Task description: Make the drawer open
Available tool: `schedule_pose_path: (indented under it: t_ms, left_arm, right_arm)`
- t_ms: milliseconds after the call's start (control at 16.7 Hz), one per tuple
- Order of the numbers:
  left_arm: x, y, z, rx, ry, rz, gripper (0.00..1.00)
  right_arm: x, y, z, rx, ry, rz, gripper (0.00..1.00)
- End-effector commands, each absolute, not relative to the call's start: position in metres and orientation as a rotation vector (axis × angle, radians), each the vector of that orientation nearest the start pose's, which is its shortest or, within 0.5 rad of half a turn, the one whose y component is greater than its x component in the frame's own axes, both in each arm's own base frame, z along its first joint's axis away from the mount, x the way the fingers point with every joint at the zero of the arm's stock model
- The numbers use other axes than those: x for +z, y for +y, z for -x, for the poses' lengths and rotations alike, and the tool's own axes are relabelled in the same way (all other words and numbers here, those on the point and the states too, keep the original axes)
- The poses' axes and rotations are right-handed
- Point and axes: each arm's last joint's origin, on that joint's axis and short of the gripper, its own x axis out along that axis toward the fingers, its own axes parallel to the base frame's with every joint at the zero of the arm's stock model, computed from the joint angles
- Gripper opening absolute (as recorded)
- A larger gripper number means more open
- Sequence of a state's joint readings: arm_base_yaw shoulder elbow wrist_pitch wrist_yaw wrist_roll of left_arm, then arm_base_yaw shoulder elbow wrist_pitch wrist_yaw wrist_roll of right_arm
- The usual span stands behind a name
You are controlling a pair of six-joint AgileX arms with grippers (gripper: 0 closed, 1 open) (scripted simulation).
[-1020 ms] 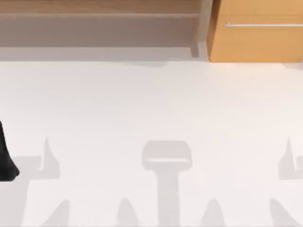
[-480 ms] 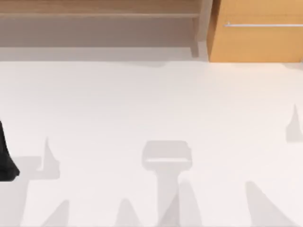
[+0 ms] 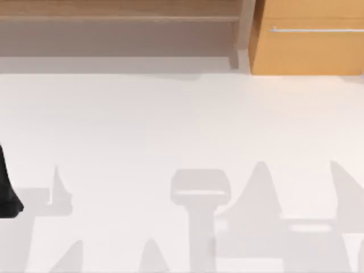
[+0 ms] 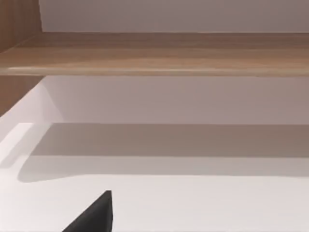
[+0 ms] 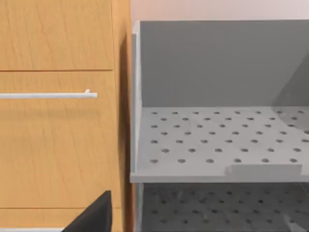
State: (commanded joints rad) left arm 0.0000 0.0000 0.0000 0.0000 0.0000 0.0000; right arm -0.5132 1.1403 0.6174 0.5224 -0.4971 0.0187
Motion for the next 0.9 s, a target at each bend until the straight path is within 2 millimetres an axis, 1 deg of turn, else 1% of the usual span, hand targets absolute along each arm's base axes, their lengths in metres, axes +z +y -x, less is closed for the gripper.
schedule_pose_path:
  t_ms: [180, 540, 600, 720, 900]
  left_arm:
    - [0.16, -0.001, -0.106, 0.0, 0.0, 0.0, 1.0]
    - [0.16, -0.001, -0.106, 0.0, 0.0, 0.0, 1.0]
    - [0.16, -0.001, -0.106, 0.0, 0.0, 0.0, 1.0]
    - [0.16, -0.001, -0.106, 0.0, 0.0, 0.0, 1.0]
    - [0.16, -0.001, -0.106, 0.0, 0.0, 0.0, 1.0]
  right_arm:
    - [0.27, -0.123, -0.237, 0.0, 0.0, 0.0, 1.0]
    - [0.269, -0.122, -0.239, 0.002, 0.001, 0.011, 1.0]
    - [0.268, -0.121, -0.244, 0.001, -0.001, 0.034, 1.0]
    - [0.264, -0.12, -0.259, -0.003, -0.006, 0.112, 1.0]
    - [0.249, -0.113, -0.293, -0.017, -0.011, 0.305, 1.0]
